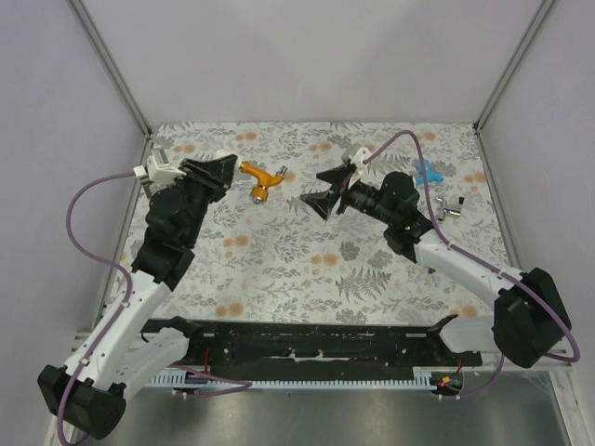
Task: Install the water faucets
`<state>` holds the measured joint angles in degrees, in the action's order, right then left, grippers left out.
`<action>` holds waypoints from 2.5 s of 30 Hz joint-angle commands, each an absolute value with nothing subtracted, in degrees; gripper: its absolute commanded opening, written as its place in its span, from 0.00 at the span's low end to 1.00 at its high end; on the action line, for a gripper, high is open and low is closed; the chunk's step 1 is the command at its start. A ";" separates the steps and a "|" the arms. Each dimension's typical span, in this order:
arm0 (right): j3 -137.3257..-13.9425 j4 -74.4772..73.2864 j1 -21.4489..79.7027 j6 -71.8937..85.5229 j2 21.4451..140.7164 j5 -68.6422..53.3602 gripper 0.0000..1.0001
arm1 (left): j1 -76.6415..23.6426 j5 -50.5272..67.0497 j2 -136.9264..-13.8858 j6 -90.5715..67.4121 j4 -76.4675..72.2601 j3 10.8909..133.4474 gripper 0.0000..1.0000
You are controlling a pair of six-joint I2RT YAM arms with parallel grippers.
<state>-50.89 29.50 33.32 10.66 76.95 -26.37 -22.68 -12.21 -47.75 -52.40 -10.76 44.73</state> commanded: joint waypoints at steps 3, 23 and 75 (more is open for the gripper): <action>-41.85 42.42 39.36 -27.56 73.04 -21.01 0.78 | -23.90 -15.56 -52.03 -52.02 11.32 55.10 0.02; -45.35 53.33 51.85 -50.62 84.98 -15.74 0.75 | -24.35 -7.56 -55.81 -60.29 17.14 61.52 0.02; -35.86 50.45 37.95 -29.14 72.25 -25.58 0.77 | -24.52 -11.08 -52.12 -60.73 12.65 54.66 0.02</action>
